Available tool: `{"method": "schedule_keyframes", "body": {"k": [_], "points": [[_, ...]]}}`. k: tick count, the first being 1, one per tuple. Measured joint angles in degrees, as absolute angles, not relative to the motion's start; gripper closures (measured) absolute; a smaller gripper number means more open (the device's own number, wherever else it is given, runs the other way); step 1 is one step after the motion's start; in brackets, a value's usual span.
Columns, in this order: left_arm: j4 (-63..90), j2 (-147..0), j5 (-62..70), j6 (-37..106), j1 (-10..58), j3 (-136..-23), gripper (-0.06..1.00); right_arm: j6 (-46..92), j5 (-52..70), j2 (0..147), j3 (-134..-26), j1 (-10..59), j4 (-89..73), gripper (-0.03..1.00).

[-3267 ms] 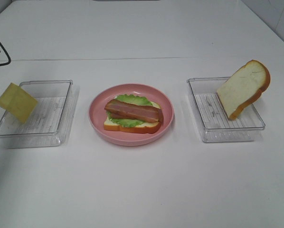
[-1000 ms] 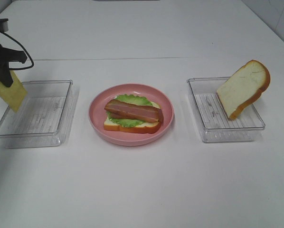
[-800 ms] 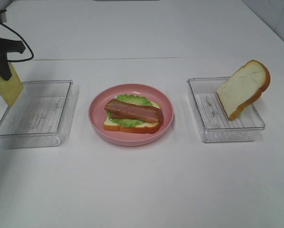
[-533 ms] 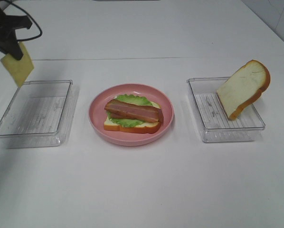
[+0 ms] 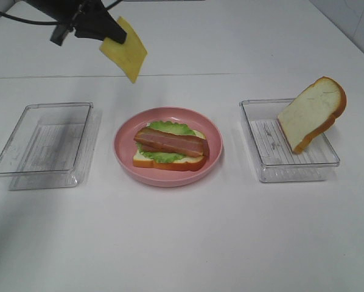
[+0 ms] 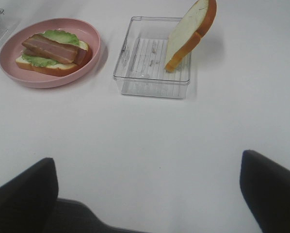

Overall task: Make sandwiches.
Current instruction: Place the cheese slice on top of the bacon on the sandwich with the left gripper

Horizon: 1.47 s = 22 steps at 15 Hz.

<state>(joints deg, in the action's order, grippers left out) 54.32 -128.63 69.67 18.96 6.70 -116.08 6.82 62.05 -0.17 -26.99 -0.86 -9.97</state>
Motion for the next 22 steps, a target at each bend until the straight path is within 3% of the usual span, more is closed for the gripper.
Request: {"method": "schedule_keyframes", "body": {"k": [9, 17, 22], "points": [[69.6, -143.4, 69.6, 26.4, 16.2, -116.1, 0.94, 6.8, 62.1, -0.2, -27.0, -0.9, -10.0, -0.02], [53.8, -145.3, 69.6, 22.3, 16.7, -116.1, 0.94, 6.8, 62.1, -0.2, -27.0, -0.9, -10.0, -0.02], [51.5, -145.3, 69.6, 22.1, 16.7, -116.1, 0.94, 6.8, 62.1, -0.2, -27.0, -0.9, -10.0, -0.02]]}}
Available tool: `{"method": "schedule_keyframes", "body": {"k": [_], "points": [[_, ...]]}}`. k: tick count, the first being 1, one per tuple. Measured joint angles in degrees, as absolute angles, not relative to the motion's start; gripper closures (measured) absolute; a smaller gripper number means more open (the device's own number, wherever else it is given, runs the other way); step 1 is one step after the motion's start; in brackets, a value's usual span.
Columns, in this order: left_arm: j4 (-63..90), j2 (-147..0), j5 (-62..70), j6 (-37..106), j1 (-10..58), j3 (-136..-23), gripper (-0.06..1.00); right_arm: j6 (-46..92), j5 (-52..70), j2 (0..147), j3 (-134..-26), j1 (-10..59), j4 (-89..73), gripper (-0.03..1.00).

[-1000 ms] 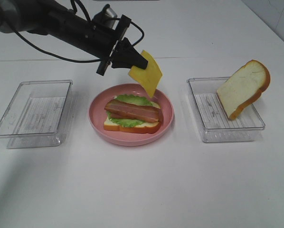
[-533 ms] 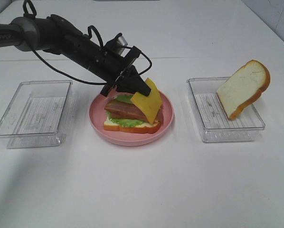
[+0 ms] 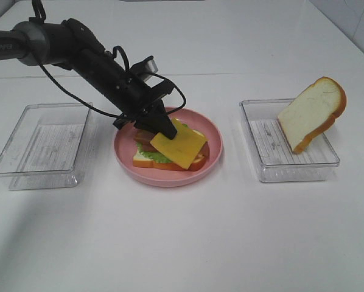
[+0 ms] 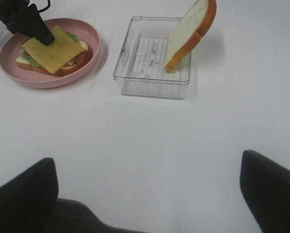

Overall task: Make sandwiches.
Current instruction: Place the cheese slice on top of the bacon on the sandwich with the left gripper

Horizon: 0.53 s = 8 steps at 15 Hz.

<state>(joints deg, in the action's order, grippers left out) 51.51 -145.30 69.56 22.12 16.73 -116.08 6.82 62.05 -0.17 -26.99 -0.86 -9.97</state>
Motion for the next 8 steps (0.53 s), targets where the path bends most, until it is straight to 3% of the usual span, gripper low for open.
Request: {"method": "schedule_keyframes", "body": {"k": [8], "points": [[48.1, -145.3, 69.6, 22.0, 16.7, -121.2, 0.91, 6.8, 62.1, -0.2, -27.0, -0.9, -10.0, -0.02]]}}
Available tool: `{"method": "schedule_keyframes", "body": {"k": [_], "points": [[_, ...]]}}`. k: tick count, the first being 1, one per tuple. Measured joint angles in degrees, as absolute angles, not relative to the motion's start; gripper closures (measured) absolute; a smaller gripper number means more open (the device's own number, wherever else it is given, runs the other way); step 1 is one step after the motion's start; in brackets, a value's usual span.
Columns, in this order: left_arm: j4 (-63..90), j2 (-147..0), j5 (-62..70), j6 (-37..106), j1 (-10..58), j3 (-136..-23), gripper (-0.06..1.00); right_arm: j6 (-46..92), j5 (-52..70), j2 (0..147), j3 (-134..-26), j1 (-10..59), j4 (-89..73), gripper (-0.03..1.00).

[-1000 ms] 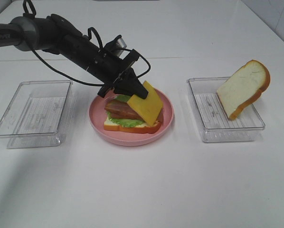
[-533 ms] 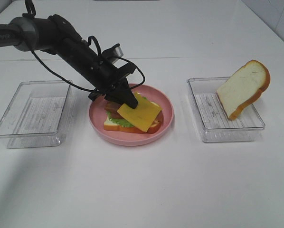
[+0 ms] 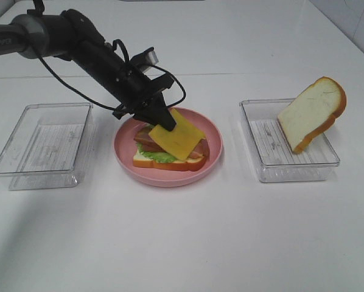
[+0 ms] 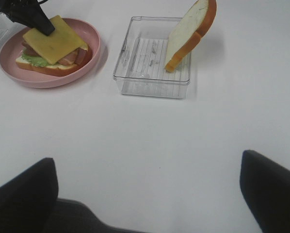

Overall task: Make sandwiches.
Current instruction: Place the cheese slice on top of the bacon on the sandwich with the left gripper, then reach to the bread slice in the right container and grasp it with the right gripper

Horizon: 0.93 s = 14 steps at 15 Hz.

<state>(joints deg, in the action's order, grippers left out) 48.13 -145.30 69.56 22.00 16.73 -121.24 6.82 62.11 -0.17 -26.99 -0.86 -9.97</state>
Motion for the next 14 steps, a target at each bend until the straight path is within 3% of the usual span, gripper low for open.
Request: {"method": "schedule_keyframes", "body": {"k": [1, 3, 4, 6, 10, 14], "points": [[46.7, -145.3, 69.6, 20.2, 16.7, -123.6, 0.84, 6.8, 62.1, -0.2, -27.0, -0.9, -10.0, -0.02], [44.1, -145.3, 69.6, 12.8, 16.7, -127.3, 0.58, 6.8, 62.1, -0.2, -27.0, -0.9, -10.0, -0.02], [40.8, -145.3, 69.6, 9.6, 16.7, -127.9, 0.34, 6.8, 62.1, -0.2, -27.0, -0.9, -10.0, -0.02], [37.9, -145.3, 69.6, 9.2, 16.7, -127.9, 0.21, 6.8, 62.1, -0.2, -27.0, -0.9, -10.0, -0.02], [33.6, -143.4, 69.6, 7.3, 16.7, -127.9, 0.17, 6.8, 62.1, -0.2, -27.0, -0.9, -10.0, -0.02], [24.5, -132.3, 69.6, 7.0, 16.7, -127.9, 0.17, 6.8, 62.1, -0.2, -27.0, -0.9, -10.0, -0.02]]}}
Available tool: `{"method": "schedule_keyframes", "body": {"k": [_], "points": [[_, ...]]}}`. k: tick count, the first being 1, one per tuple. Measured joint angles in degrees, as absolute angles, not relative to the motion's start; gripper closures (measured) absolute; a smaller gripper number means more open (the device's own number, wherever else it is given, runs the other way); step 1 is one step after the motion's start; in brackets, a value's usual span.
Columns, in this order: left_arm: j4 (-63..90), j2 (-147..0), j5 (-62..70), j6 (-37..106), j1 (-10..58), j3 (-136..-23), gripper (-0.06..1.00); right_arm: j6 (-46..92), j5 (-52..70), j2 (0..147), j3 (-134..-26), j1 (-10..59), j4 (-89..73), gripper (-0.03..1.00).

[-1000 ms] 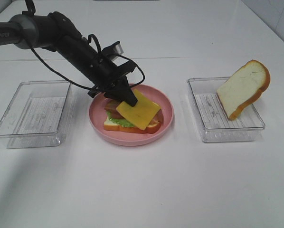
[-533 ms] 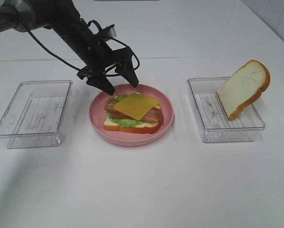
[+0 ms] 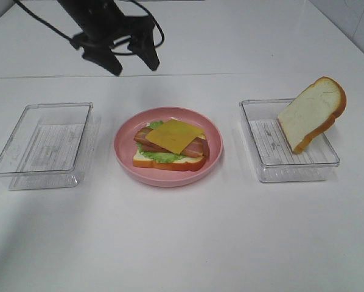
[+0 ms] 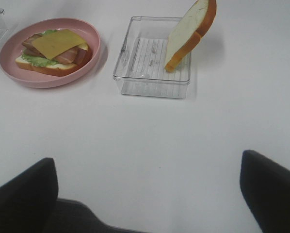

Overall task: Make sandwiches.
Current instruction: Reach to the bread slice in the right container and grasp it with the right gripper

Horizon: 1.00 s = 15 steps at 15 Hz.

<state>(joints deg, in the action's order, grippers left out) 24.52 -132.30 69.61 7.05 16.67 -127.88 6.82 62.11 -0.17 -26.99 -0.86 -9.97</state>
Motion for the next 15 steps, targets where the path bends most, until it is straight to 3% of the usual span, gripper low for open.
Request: {"method": "schedule_keyframes", "body": {"k": [5, 7, 8, 13, 15], "points": [[15.0, -116.0, 69.8, 6.7, 16.7, -127.9, 0.17, 6.8, 62.1, -0.2, -27.0, -0.9, -10.0, -0.02], [8.4, -109.0, 69.8, 4.6, 16.7, -127.9, 0.07, 6.8, 62.1, -0.2, -27.0, -0.9, -10.0, -0.02], [3.2, -102.3, 69.8, 2.1, 16.7, -127.9, -0.03, 6.8, 62.1, -0.2, -27.0, -0.9, -10.0, -0.02], [0.0, -86.2, 69.8, 1.3, 16.7, -125.5, -0.04, 6.8, 62.1, -0.2, -27.0, -0.9, -10.0, -0.02], [-2.3, -75.6, 69.8, 1.9, 16.7, -117.4, -0.04, 6.8, 62.1, -0.2, -27.0, -0.9, -10.0, -0.02]]}}
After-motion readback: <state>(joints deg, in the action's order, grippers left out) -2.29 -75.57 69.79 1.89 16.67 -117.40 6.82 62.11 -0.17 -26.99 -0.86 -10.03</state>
